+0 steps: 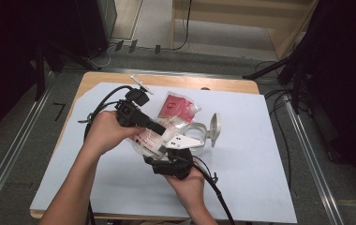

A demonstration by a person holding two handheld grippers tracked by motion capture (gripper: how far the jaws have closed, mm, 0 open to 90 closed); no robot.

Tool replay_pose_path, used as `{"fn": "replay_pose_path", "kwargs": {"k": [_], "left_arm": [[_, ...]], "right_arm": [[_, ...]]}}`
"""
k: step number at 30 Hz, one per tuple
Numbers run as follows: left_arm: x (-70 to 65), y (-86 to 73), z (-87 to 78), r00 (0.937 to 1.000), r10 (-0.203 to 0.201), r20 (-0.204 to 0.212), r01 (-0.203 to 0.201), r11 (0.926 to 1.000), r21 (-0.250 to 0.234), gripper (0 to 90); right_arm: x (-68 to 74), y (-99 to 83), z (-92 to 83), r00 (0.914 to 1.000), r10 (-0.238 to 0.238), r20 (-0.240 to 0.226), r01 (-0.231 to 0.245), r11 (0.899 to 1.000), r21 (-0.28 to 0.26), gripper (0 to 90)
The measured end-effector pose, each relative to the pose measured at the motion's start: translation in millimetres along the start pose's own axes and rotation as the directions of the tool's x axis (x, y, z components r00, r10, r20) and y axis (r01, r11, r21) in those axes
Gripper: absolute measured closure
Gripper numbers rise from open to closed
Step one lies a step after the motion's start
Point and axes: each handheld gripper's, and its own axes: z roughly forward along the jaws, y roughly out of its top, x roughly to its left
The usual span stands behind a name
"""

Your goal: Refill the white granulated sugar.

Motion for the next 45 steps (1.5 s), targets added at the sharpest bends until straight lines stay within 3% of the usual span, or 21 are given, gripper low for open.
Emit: {"fn": "replay_pose_path", "kwargs": {"k": [4,5,7,9,11,17,19,27,30,33,35,40,43,45], "left_arm": [[-3.9,1.7,5.2,0.9992,-0.034,-0.022,0.033,0.9994,-0.010,66.4],[-4.6,2.3,5.7,0.9992,-0.027,-0.029,0.027,0.9996,-0.006,66.2],[-5.3,2.8,6.2,0.9996,-0.022,-0.019,0.022,0.9997,-0.007,65.8],[-6.4,2.9,6.3,0.9997,-0.023,-0.012,0.023,0.9996,-0.017,65.4],[-7.2,2.6,5.4,0.9993,-0.034,-0.017,0.034,0.9993,-0.015,65.4],[-8.6,2.3,1.8,0.9994,0.033,-0.011,-0.033,0.9995,-0.004,63.5],[-8.5,1.6,1.0,0.9995,0.033,0.000,-0.033,0.9994,-0.008,62.7],[-11.1,0.7,-0.2,0.9968,0.077,-0.020,-0.076,0.9967,0.029,58.1],[-12.2,0.3,-2.4,0.9938,0.109,-0.019,-0.109,0.9935,0.033,57.3],[-14.2,-0.6,-4.4,0.9856,0.168,-0.022,-0.167,0.9855,0.030,57.4],[-14.3,-1.3,-5.9,0.9842,0.177,-0.007,-0.177,0.9841,0.021,57.6],[-7.8,-3.1,-7.6,0.9744,0.218,0.056,-0.218,0.9759,0.003,56.7],[-3.9,-6.3,-1.2,0.9650,0.244,0.095,-0.244,0.9696,-0.010,51.8],[-0.8,-6.3,2.6,0.9641,0.238,0.118,-0.237,0.9713,-0.021,50.3]], "right_arm": [[3.0,0.8,4.2,0.9978,-0.004,0.066,0.002,1.000,0.027,38.4],[2.9,0.6,5.1,0.9980,0.005,0.063,-0.007,1.000,0.024,40.1],[1.4,-0.4,6.7,0.9992,0.033,0.021,-0.034,0.999,0.023,53.3],[1.9,-1.2,6.8,0.9994,0.033,0.002,-0.033,0.999,0.012,57.4],[1.5,-1.4,6.0,0.9990,0.038,-0.021,-0.039,0.999,0.000,59.7],[0.5,-2.1,1.9,0.9954,0.055,-0.079,-0.058,0.998,-0.033,64.8],[0.9,-2.6,0.8,0.9933,0.062,-0.098,-0.066,0.997,-0.042,65.1],[0.7,-4.8,-0.4,0.9938,0.048,-0.100,-0.053,0.998,-0.046,66.0],[0.5,-4.7,-2.0,0.9939,0.047,-0.100,-0.052,0.997,-0.049,66.4],[-0.5,-4.5,-3.3,0.9914,0.052,-0.120,-0.059,0.997,-0.055,66.9],[-0.2,-4.5,-4.2,0.9890,0.058,-0.136,-0.067,0.996,-0.066,67.1],[0.3,-3.5,-6.7,0.9854,0.059,-0.160,-0.072,0.994,-0.078,67.2],[2.3,-2.8,-8.4,0.9854,0.050,-0.163,-0.064,0.995,-0.082,67.3],[2.5,-2.4,-9.0,0.9787,0.069,-0.194,-0.087,0.992,-0.089,67.3]]}}
